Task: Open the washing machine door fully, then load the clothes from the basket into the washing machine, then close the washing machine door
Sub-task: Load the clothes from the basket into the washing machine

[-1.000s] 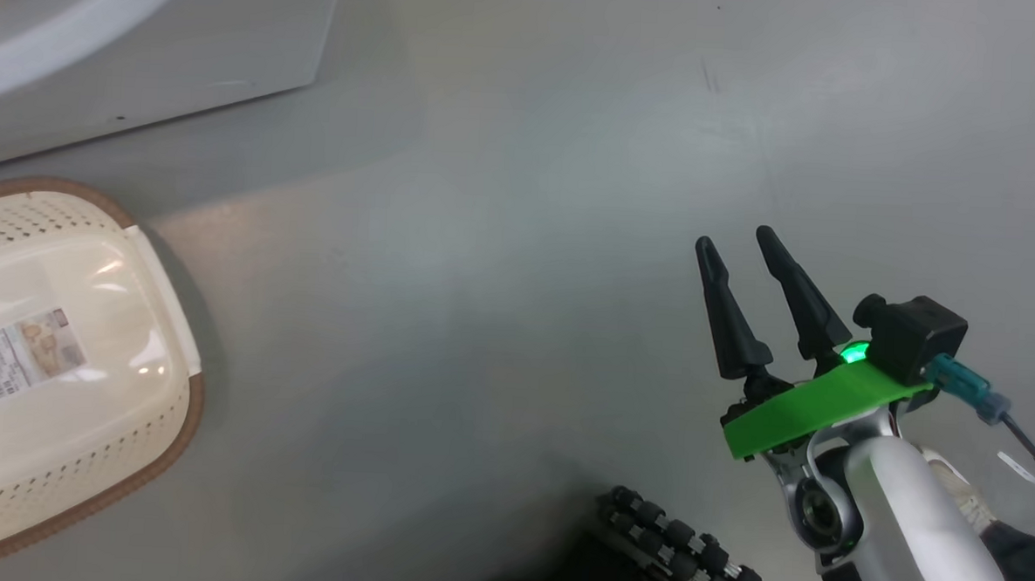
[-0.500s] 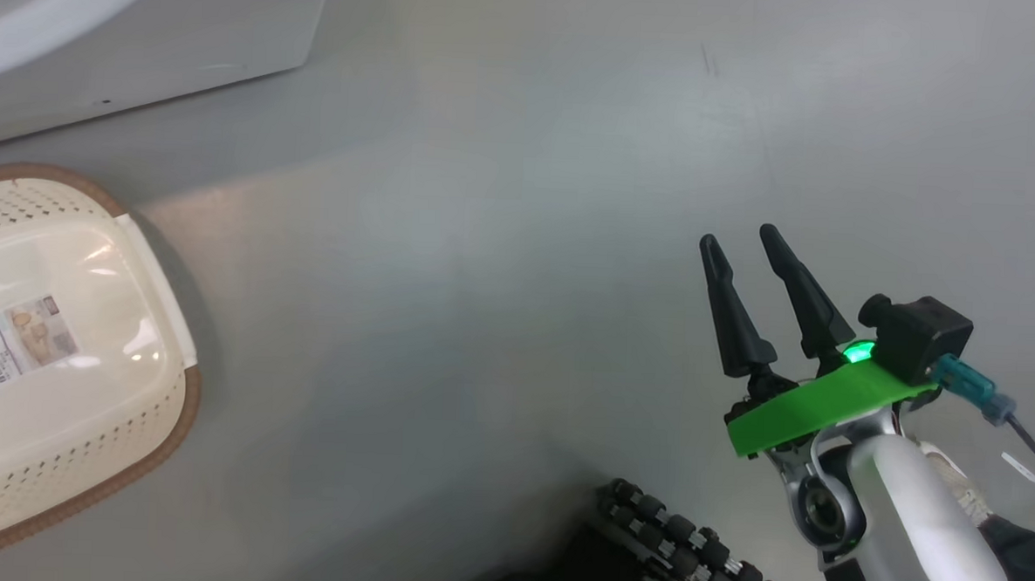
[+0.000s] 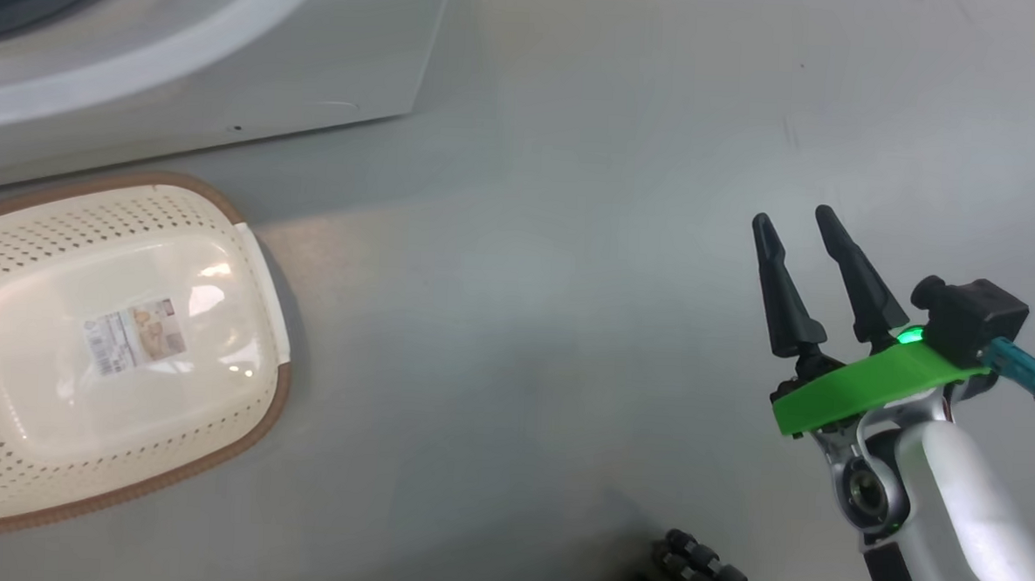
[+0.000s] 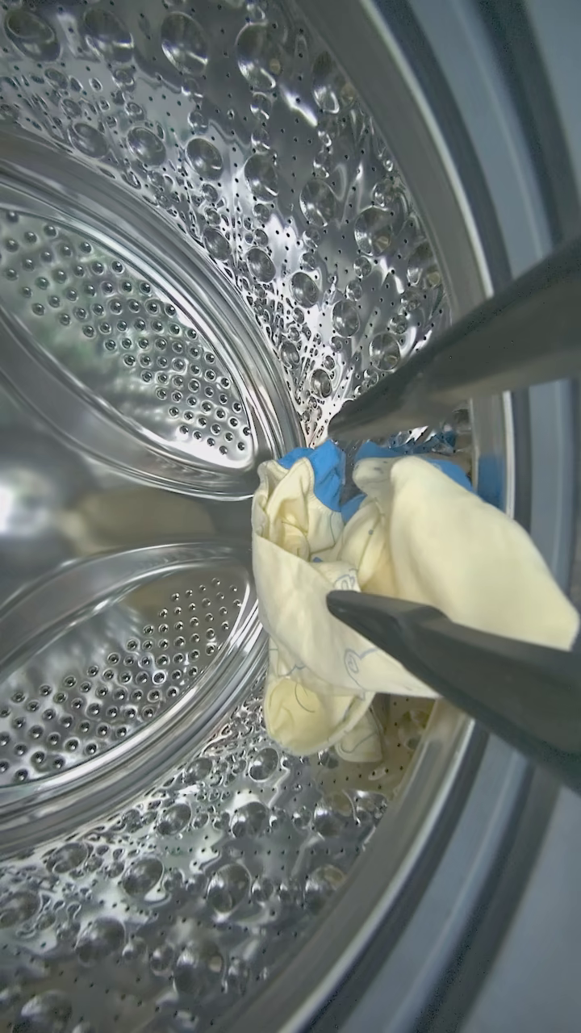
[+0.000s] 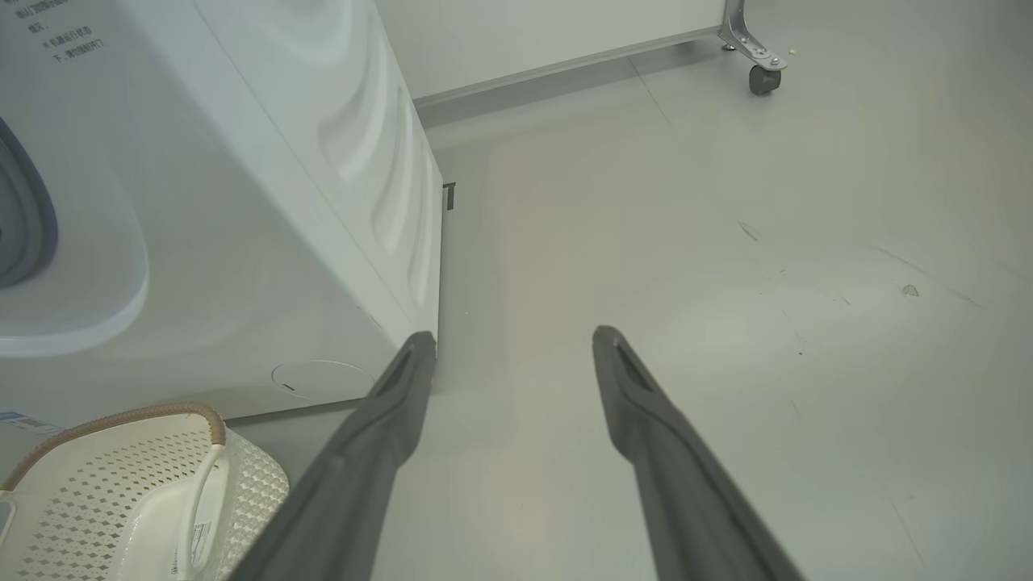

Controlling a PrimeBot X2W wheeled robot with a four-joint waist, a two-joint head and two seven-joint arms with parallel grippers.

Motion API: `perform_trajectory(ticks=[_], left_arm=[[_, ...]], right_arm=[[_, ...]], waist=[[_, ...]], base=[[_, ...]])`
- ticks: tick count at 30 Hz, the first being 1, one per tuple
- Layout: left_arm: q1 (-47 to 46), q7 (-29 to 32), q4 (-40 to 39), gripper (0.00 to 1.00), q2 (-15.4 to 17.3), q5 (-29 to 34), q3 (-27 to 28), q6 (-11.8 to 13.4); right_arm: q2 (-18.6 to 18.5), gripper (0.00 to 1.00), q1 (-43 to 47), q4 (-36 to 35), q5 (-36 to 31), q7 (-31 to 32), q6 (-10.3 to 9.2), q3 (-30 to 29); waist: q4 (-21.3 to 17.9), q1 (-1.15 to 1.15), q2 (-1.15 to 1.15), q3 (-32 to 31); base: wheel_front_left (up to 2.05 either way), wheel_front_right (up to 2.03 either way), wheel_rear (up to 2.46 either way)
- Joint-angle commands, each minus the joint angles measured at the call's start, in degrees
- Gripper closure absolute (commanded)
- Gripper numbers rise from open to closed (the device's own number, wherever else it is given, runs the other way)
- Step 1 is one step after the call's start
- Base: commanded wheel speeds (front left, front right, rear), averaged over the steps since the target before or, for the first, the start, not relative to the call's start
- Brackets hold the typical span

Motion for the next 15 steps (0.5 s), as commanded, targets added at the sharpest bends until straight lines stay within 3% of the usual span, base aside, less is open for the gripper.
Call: perform_trajectory(ticks=[1, 15], left_arm=[[0.5, -0.3, -2.5, 0.0, 2.0, 0.5, 0.6, 0.4], [21.1, -0.3, -14.9, 0.0, -7.0, 3.7, 1.3, 4.3]], right_arm=[[-1.2, 0.0, 1.3, -1.8, -0.5, 0.3, 0.0, 0.1], [-3.0, 0.0, 4.8, -4.7, -2.3, 4.7, 0.0, -5.0]], waist=[[2.3, 0.0, 0.0, -2.3], [10.6, 0.0, 0.0, -12.1]], base=[[0.0, 0.0, 0.0], [0.0, 0.0, 0.0]])
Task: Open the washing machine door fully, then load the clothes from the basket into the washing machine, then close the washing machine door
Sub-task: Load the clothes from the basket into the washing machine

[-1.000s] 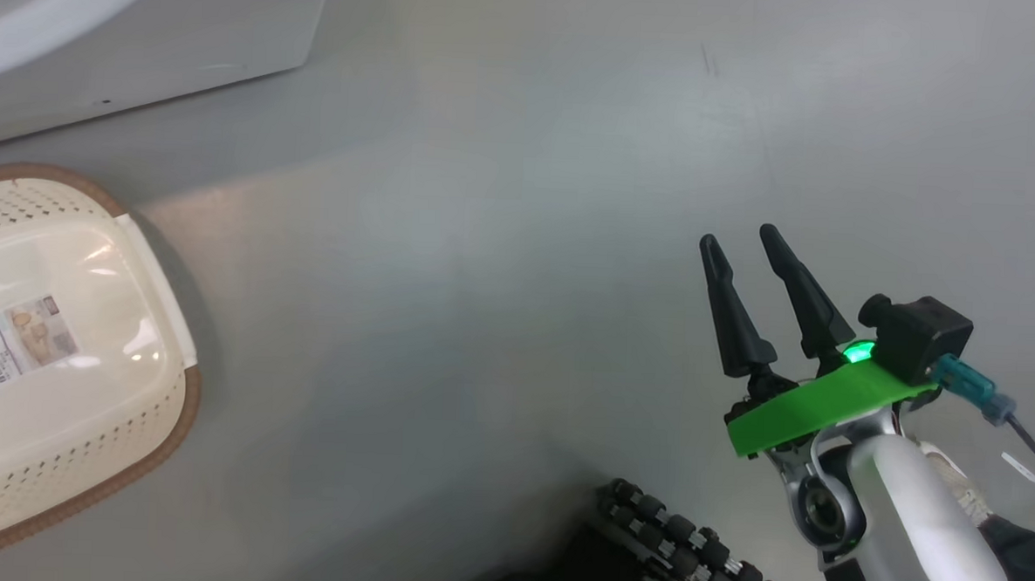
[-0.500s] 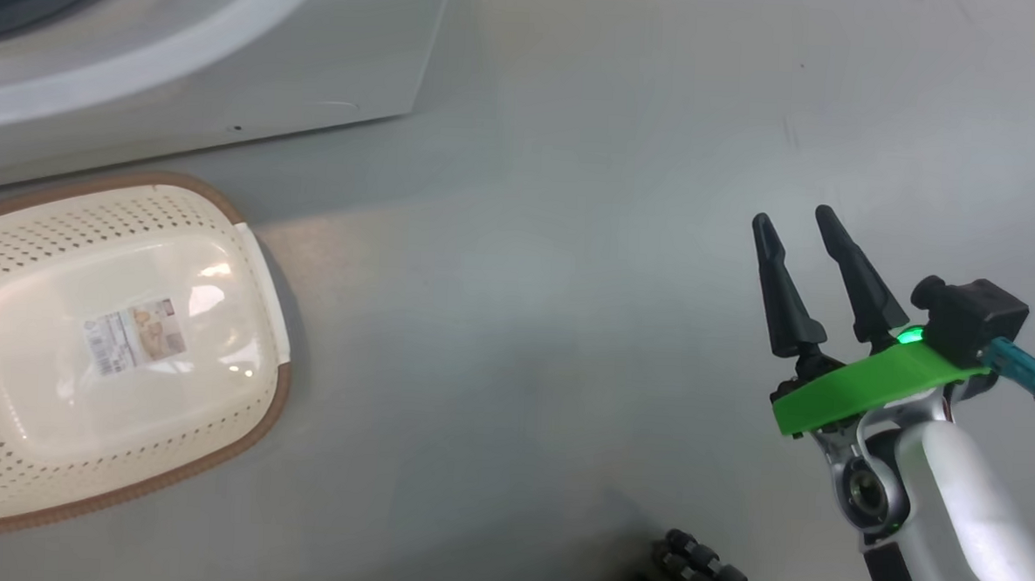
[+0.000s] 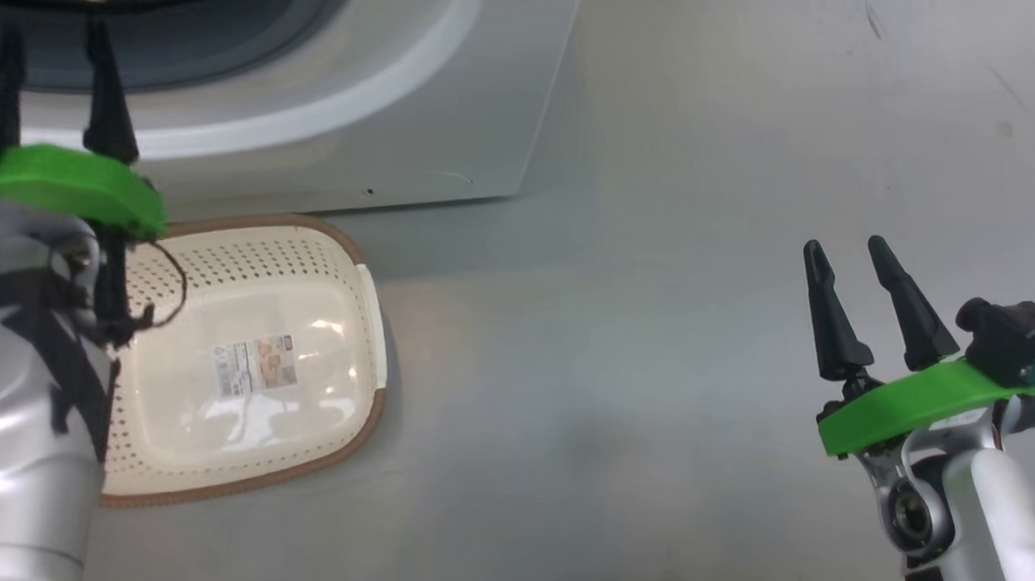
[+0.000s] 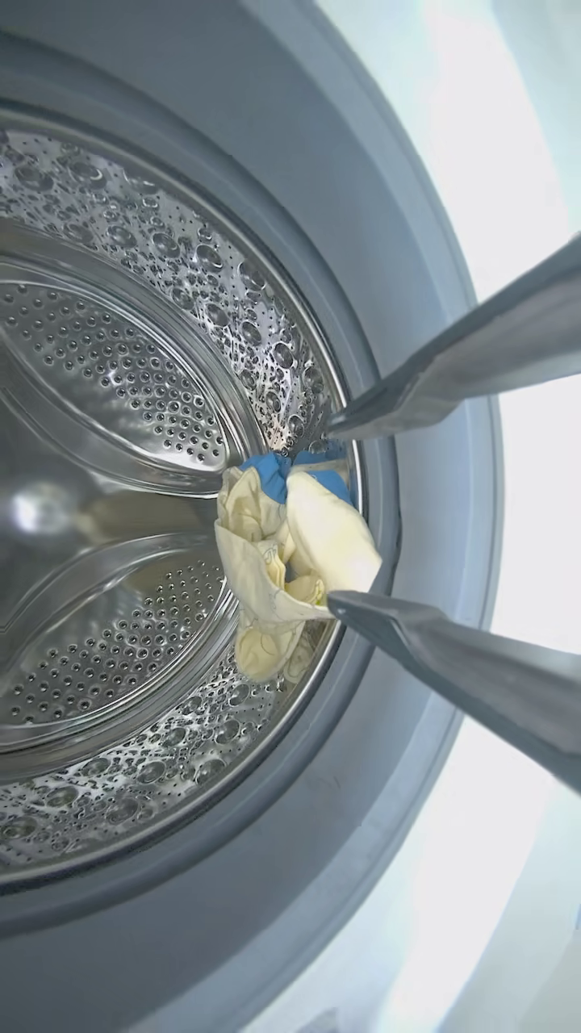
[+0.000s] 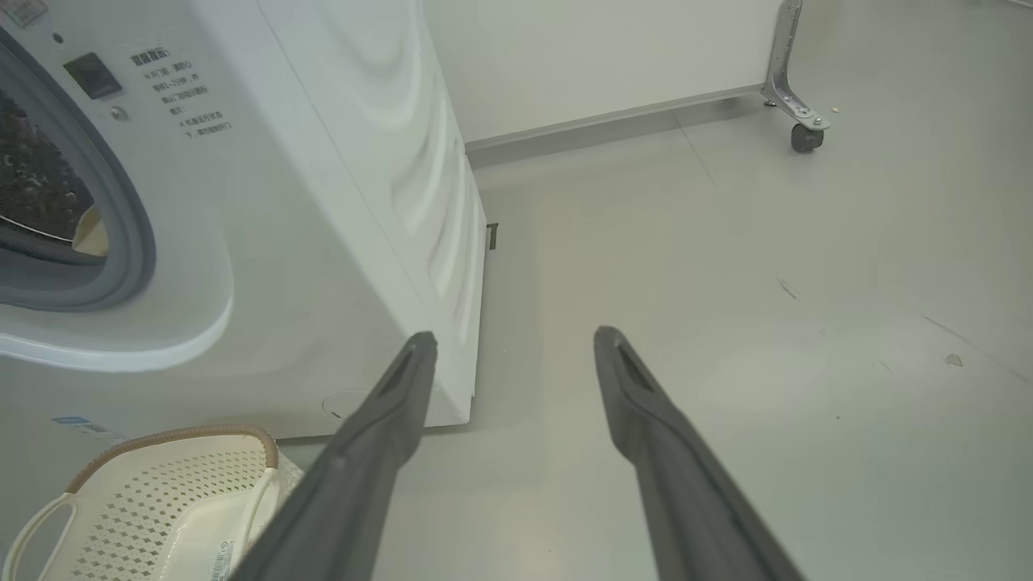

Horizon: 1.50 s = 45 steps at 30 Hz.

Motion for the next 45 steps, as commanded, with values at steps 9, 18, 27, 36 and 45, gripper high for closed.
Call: perform_trajectory(ticks=[9, 18, 27, 36, 45], left_arm=[[17.2, -0.3, -11.2, 0.0, -1.1, 2.5, 1.1, 3.9], [34.7, -0.3, -25.2, 0.0, -2.5, 2.4, 2.7, 5.9], [44.6, 0.8, -33.8, 0.0, -3.0, 3.0, 2.0, 8.1], [48.9, 2.9, -38.6, 0.0, -3.3, 3.1, 1.1, 9.5], [49.9, 4.4, -39.8, 0.0, -2.9, 3.0, 0.7, 10.0]], right_arm=[[-1.8, 0.0, 2.8, -2.8, -1.1, 2.2, 0.0, -0.8], [-2.8, 0.0, 5.2, -3.0, -1.3, 3.9, 0.0, -0.7], [-3.0, 0.0, 7.1, -3.4, -1.0, 4.9, 0.0, -0.6], [-3.1, 0.0, 8.1, -4.0, -1.0, 5.7, 0.0, -0.3], [-2.8, 0.0, 8.8, -3.9, -0.7, 5.8, 0.0, 0.1]], waist=[[4.6, 0.0, 0.0, -8.6], [5.8, 0.0, 0.0, -14.9], [6.6, 0.0, 0.0, -17.8], [6.9, 0.0, 0.0, -19.6], [6.9, 0.0, 0.0, -20.9]], base=[[0.0, 0.0, 0.0], [0.0, 0.0, 0.0], [0.0, 0.0, 0.0], [0.0, 0.0, 0.0], [0.0, 0.0, 0.0]])
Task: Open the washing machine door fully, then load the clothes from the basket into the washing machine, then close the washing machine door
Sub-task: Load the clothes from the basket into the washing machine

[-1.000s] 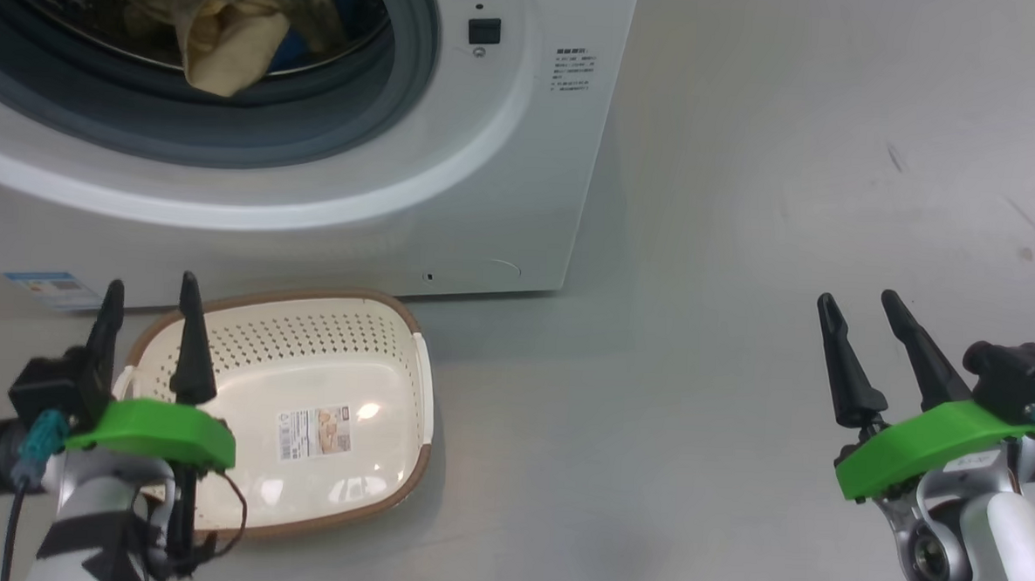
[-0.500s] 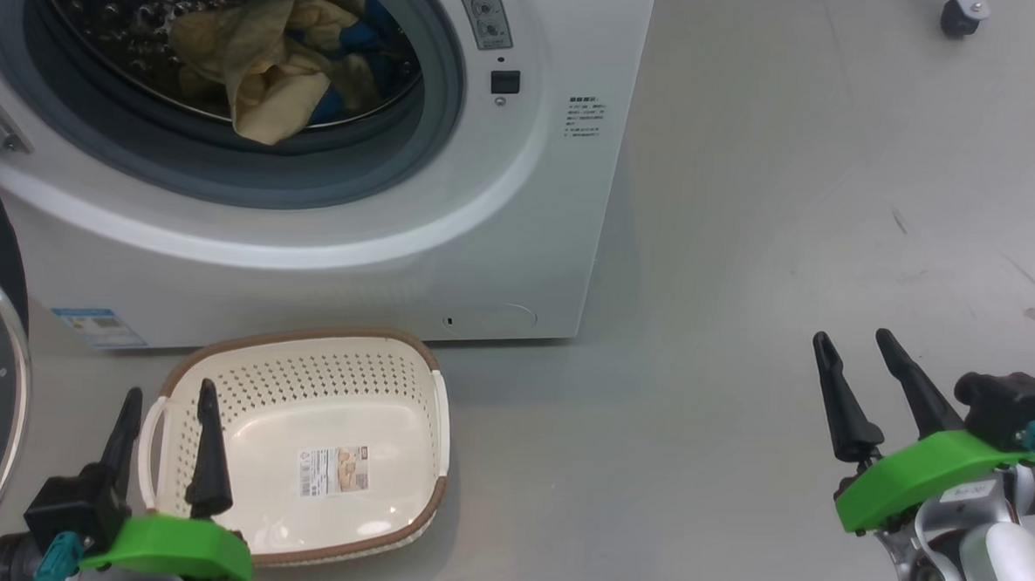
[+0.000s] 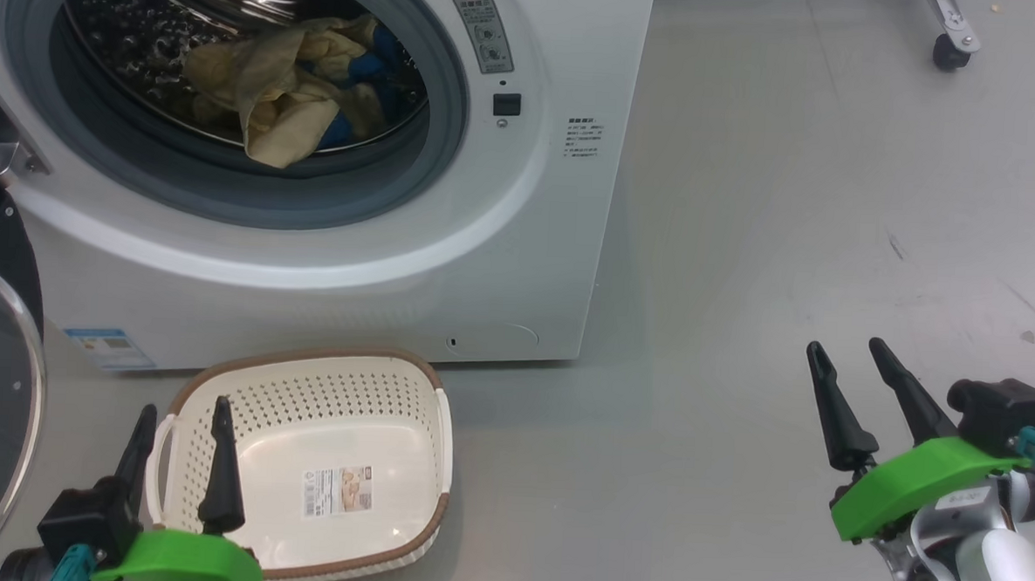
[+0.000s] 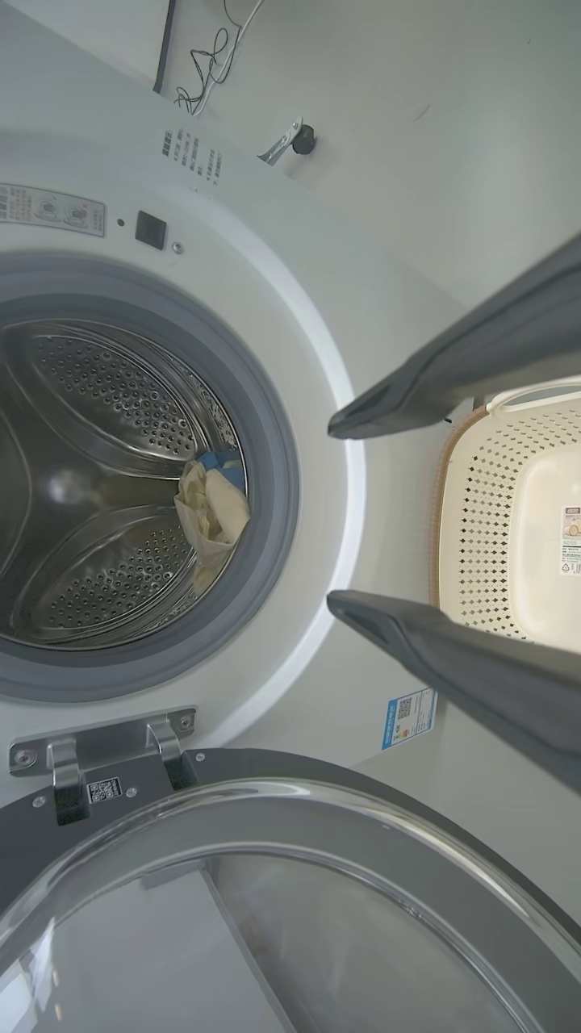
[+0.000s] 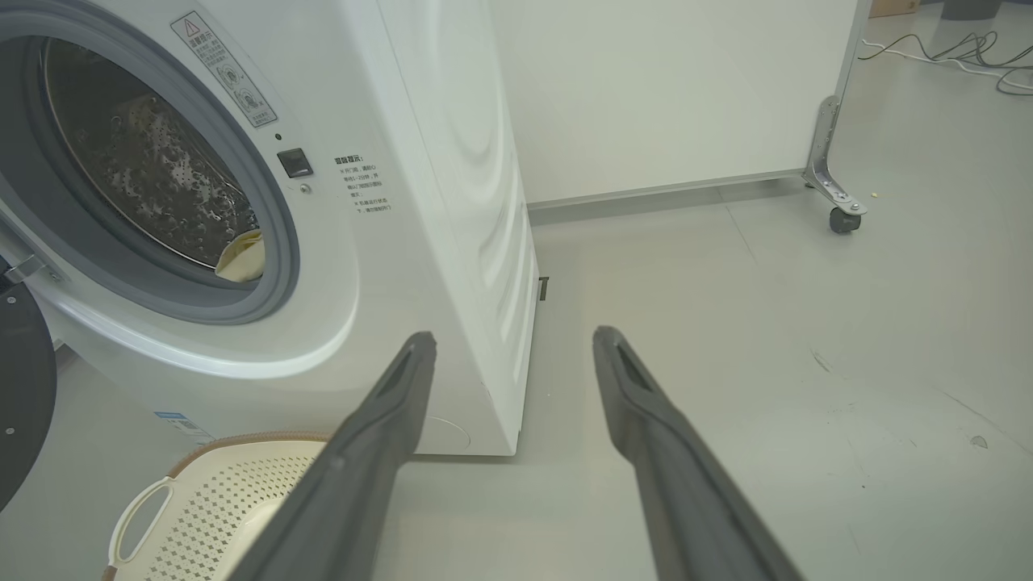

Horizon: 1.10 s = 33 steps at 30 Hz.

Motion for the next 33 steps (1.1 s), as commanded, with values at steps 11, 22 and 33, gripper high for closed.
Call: perform_trajectory(ticks=[11, 22, 33], left_arm=[[0.1, 1.5, -3.1, 0.0, 1.9, 0.4, 2.2, 1.2], [-1.6, 2.9, -3.4, 0.0, 2.7, 0.5, 1.6, 1.5], [-9.0, 8.1, -0.9, 0.0, 5.0, -0.2, 1.0, 0.1]], right_arm=[[-1.0, 0.0, 0.1, -2.0, 0.7, 0.1, 0.0, 1.5], [-0.9, 0.0, 0.0, -2.5, 0.8, 0.1, 0.0, 1.7], [-0.2, 0.0, -1.7, -2.3, 0.9, -0.4, 0.0, 2.3]], waist=[[-0.5, 0.01, 0.0, -0.9], [-0.9, 0.01, 0.0, 0.7], [-2.0, 0.01, 0.0, 4.6]], base=[[0.0, 0.0, 0.0], [0.0, 0.0, 0.0], [0.0, 0.0, 0.0]])
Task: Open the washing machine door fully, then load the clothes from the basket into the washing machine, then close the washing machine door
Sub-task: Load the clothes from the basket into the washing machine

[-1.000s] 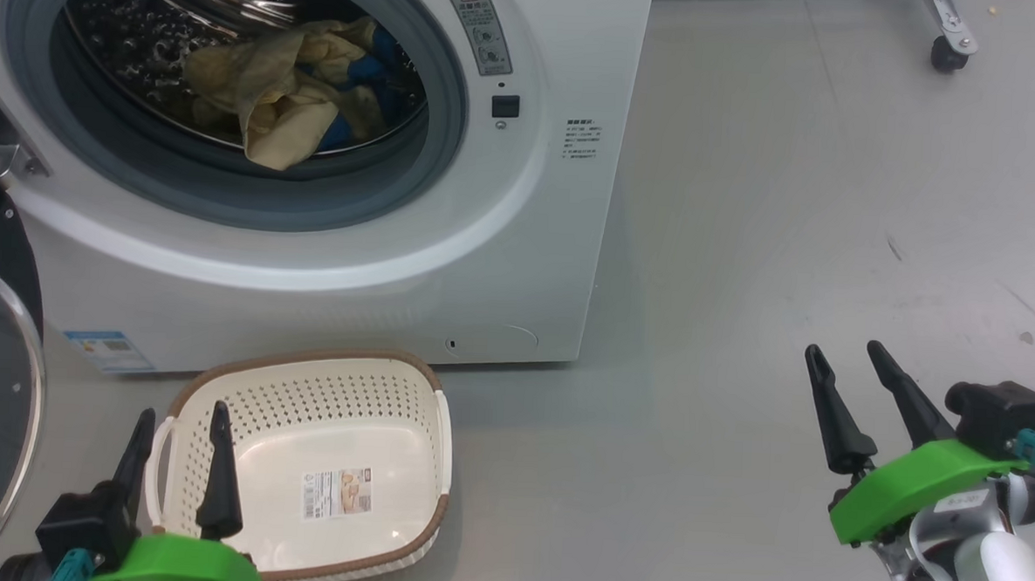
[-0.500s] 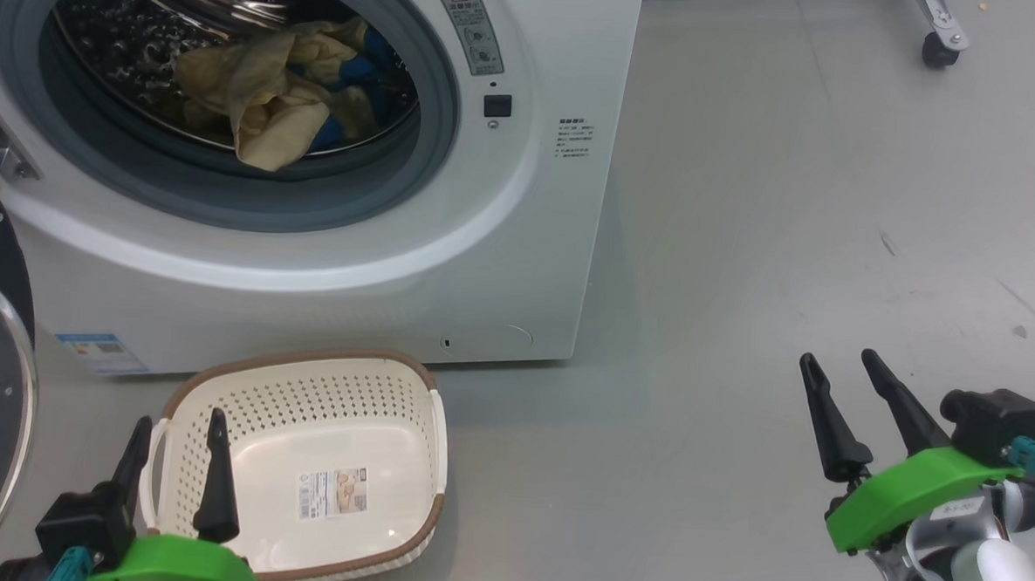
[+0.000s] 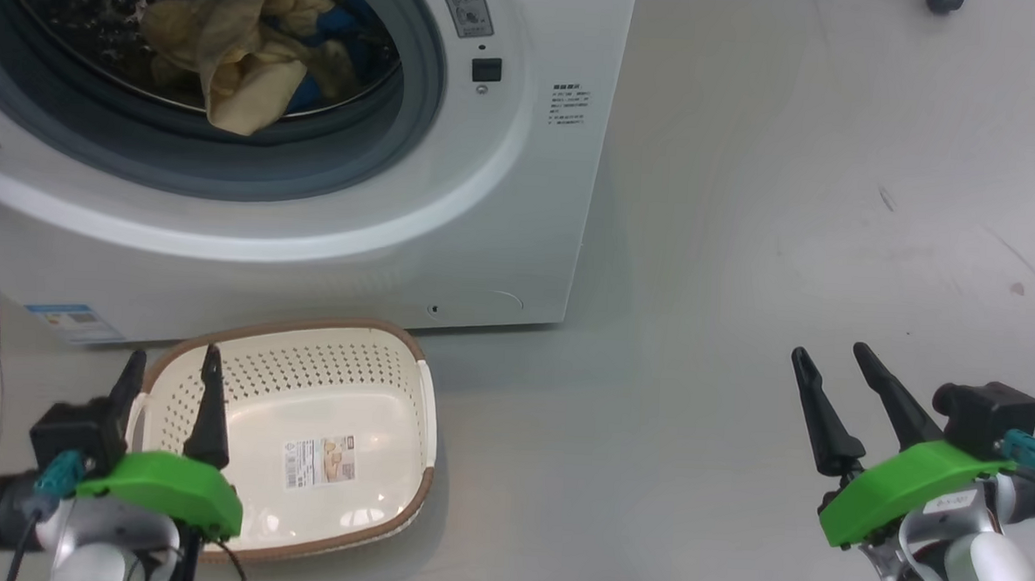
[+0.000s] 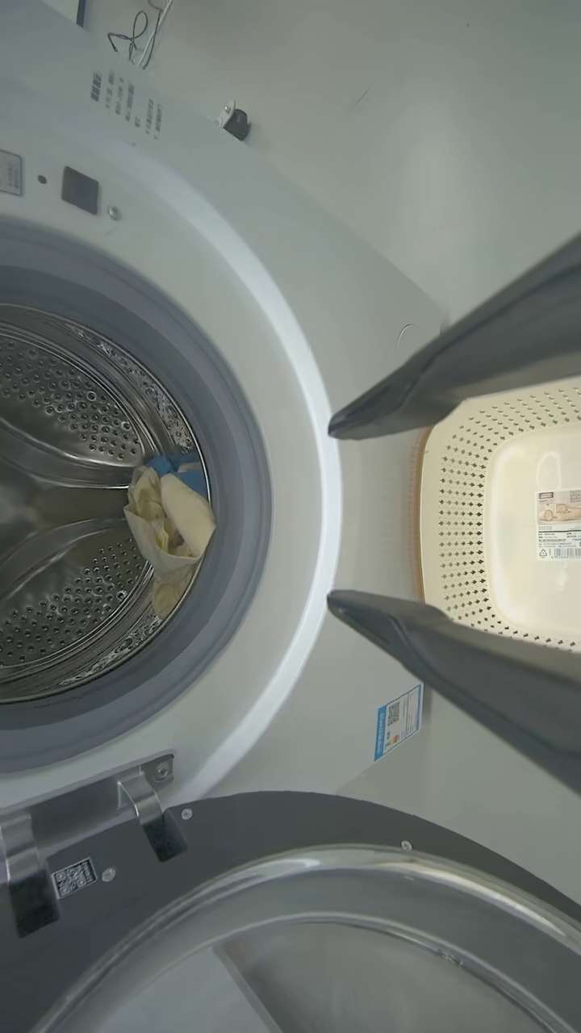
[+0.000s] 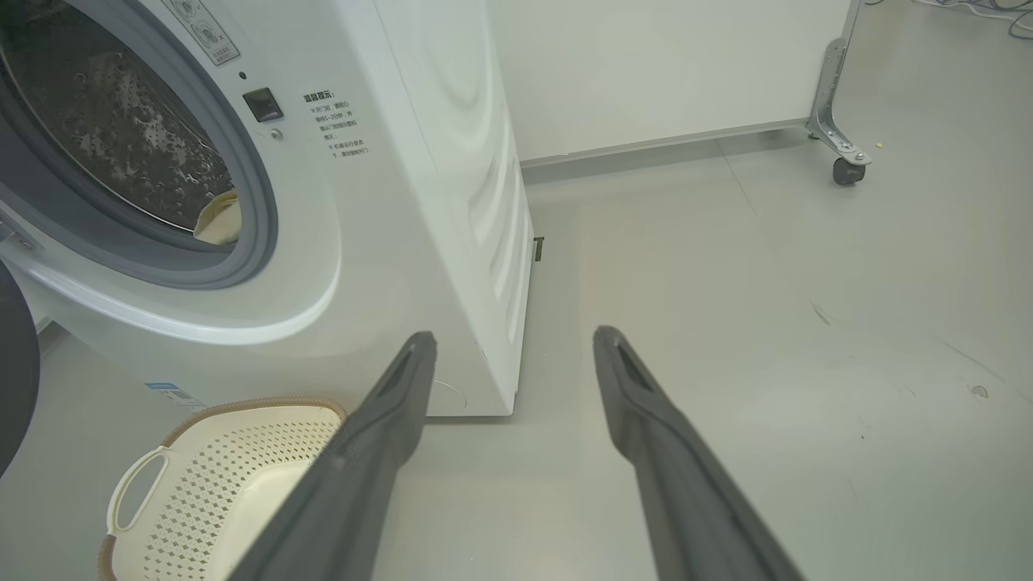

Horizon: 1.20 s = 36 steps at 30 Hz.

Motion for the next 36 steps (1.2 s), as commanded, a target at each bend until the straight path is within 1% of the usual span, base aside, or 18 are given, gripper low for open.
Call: perform_trajectory(ticks=[1, 6, 11, 12, 19, 24, 25, 28, 33, 36], left_arm=[[-5.2, 1.7, -0.8, 0.0, 2.6, -0.1, 1.9, -0.7], [-14.7, 8.8, 2.3, 0.0, 6.6, -0.5, 1.5, -3.6], [-26.5, 16.7, 6.6, 0.0, 10.8, -1.2, 1.3, -6.8], [-26.5, 16.7, 6.6, 0.0, 10.8, -1.2, 1.3, -6.8], [-40.8, 26.0, 14.9, 0.0, 15.8, -1.2, 0.9, -9.5], [-48.5, 29.8, 19.9, 0.0, 19.0, -0.3, 0.3, -10.6], [-50.9, 31.1, 21.6, 0.0, 20.0, 0.0, -0.1, -11.1], [-54.3, 32.2, 24.0, 0.0, 21.5, 0.5, -0.5, -11.5], [-59.1, 32.6, 27.1, 0.0, 23.1, 1.6, -0.9, -11.3], [-61.0, 32.1, 29.0, 0.0, 23.7, 2.1, -1.0, -10.7]], right_arm=[[-0.2, 0.0, -2.6, -1.8, 0.5, -0.7, 0.0, 1.2], [0.5, 0.0, -4.3, -1.1, 0.8, -1.5, 0.0, 2.3], [1.7, 0.0, -6.4, 0.7, 1.5, -3.1, 0.0, 3.7], [1.7, 0.0, -6.4, 0.7, 1.5, -3.1, 0.0, 3.7], [3.3, 0.0, -9.2, 4.2, 3.0, -6.8, 0.0, 6.5], [4.0, 0.0, -11.2, 6.7, 4.2, -9.1, 0.0, 8.2], [4.2, 0.0, -12.1, 7.5, 4.6, -9.8, 0.0, 8.8], [4.4, 0.0, -13.2, 8.3, 5.1, -10.7, 0.0, 9.6], [4.6, 0.0, -14.3, 9.5, 5.6, -11.7, 0.0, 10.7], [4.7, 0.0, -14.6, 9.9, 5.8, -12.1, 0.0, 11.1]], waist=[[-0.8, 0.0, 0.0, 1.5], [-2.9, 0.0, 0.0, 5.1], [-6.2, 0.0, 0.0, 9.4], [-6.2, 0.0, 0.0, 9.4], [-11.4, 0.0, 0.0, 15.3], [-14.3, 0.0, 0.0, 19.5], [-15.2, 0.0, 0.0, 21.3], [-16.2, 0.0, 0.0, 23.6], [-17.1, 0.0, 0.0, 26.7], [-17.3, 0.0, 0.0, 27.6]], base=[[0.0, 0.0, 0.0], [0.0, 0.0, 0.0], [0.0, 0.0, 0.0], [0.0, 0.0, 0.0], [0.0, 0.0, 0.0], [0.0, 0.0, 0.0], [0.0, 0.0, 0.0], [0.0, 0.0, 0.0], [0.0, 0.0, 0.0], [0.0, 0.0, 0.0]])
